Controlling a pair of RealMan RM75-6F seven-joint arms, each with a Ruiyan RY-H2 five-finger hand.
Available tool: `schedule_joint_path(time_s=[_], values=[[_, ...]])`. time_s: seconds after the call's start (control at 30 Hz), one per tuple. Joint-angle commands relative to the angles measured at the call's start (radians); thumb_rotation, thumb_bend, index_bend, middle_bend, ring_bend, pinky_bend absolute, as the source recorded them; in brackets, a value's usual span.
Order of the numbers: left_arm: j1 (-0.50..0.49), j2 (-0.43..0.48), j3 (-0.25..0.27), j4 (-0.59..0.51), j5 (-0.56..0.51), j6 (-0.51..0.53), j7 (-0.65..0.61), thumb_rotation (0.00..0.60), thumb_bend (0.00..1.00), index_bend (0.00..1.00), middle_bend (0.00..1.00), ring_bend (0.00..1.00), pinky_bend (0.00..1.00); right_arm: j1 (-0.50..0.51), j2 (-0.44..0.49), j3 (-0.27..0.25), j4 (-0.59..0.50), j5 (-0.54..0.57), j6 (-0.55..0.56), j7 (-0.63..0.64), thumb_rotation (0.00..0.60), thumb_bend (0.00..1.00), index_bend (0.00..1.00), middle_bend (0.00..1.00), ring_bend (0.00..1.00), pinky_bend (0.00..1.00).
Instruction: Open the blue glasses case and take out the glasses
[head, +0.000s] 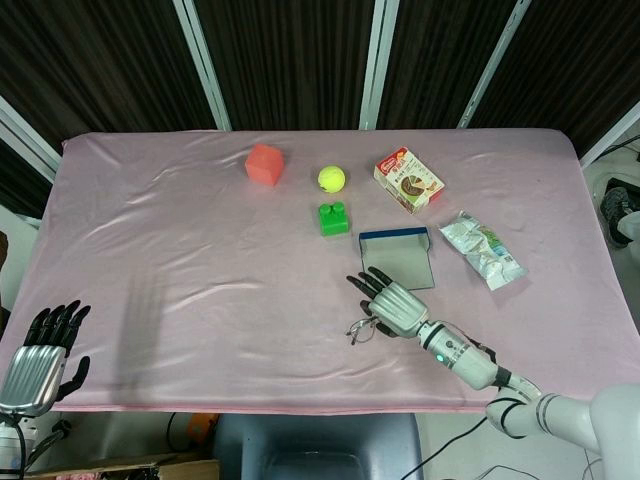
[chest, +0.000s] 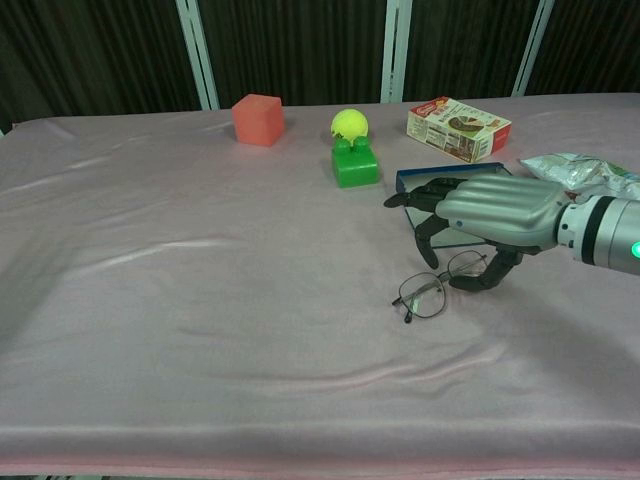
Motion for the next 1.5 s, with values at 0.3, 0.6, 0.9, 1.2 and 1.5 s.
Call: schedule_joint_path(time_s=[0.3, 0.6, 0.9, 1.2, 1.5], values=[[-0.001, 0.0, 0.0, 0.001, -0.001, -0.002, 0.0, 0.6, 0.44, 0.0, 0.02, 0.0, 0.0, 0.007, -0.026, 0.002, 0.037, 0.008, -0.013, 0.021, 0.6, 0.49, 0.66, 0.03, 0.0, 0.0], [-0.001, 0.0, 0.0, 0.002, 0.0, -0.003, 0.0, 0.6, 0.44, 0.0, 0.02, 0.0, 0.0, 0.008, -0.029, -0.001, 0.044, 0.004, -0.008, 0.028, 0.6, 0.5, 0.69, 0.04, 0.0, 0.0], [0.0, 0.001, 0.0, 0.001, -0.002, -0.002, 0.0, 0.6, 0.44, 0.0, 0.03, 0.0, 0.0, 0.008, -0.032, 0.0, 0.043, 0.007, -0.005, 0.022, 0.6, 0.53, 0.73, 0.06, 0.0, 0.0], [-0.002, 0.001, 0.0, 0.003, -0.001, -0.004, -0.004, 0.6, 0.44, 0.0, 0.02, 0.0, 0.0, 0.021, -0.051, 0.023, 0.04, 0.021, -0.01, 0.027, 0.6, 0.57, 0.74, 0.07, 0.0, 0.0], [-0.003, 0.004, -0.004, 0.004, -0.009, -0.008, -0.009, 0.6, 0.44, 0.0, 0.02, 0.0, 0.0, 0.116, -0.169, 0.168, 0.044, 0.151, -0.099, -0.034, 0.6, 0.58, 0.74, 0.08, 0.0, 0.0]])
